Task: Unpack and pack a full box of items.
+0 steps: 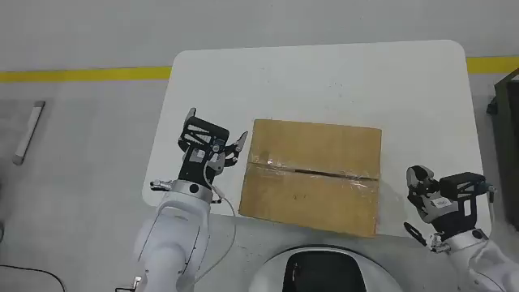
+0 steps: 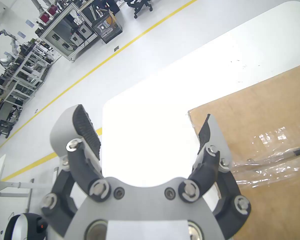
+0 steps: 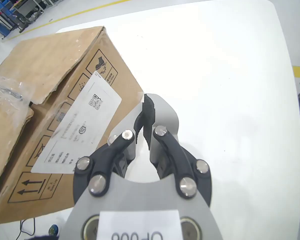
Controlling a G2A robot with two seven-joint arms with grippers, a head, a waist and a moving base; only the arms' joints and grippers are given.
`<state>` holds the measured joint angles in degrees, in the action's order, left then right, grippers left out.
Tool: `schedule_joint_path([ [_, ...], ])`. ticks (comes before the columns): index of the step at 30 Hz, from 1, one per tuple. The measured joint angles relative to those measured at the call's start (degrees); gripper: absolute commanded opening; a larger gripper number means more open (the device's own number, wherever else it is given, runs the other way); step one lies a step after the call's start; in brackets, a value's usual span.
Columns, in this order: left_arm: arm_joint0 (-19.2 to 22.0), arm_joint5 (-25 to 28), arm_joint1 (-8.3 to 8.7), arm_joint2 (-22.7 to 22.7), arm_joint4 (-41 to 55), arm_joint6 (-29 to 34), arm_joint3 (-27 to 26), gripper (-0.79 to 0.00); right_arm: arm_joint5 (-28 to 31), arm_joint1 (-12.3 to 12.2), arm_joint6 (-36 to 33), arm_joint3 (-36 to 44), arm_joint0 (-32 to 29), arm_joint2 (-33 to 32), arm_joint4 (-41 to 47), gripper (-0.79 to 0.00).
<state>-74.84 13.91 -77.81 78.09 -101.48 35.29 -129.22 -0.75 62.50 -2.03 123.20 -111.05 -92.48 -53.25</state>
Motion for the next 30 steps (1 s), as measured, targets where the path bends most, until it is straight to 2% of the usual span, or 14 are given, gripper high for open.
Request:
schedule_joint_path([
  [8, 0.00, 0.00, 0.00, 0.00, 0.00, 0.00, 0.00, 0.000, 2.16, 0.43, -2.20, -2.69, 7.43, 4.32, -0.84, -0.785],
  [19, -0.03, -0.02, 0.00, -0.01, 0.02, 0.00, 0.03, 0.000, 4.70, 0.91, -5.21, -4.05, 12.96, 9.17, -3.97, -0.785],
  [24, 0.71, 0.35, -0.21, -2.13, 3.08, 0.77, 0.38, 0.000, 3.92, 1.00, -4.22, -4.00, 11.74, 7.43, -3.75, -0.785],
  [30, 4.58, 2.53, -0.95, -8.96, 10.91, 6.49, 1.57, 0.000, 2.84, 0.85, -1.77, -2.37, 5.40, -0.27, -1.90, -0.785],
])
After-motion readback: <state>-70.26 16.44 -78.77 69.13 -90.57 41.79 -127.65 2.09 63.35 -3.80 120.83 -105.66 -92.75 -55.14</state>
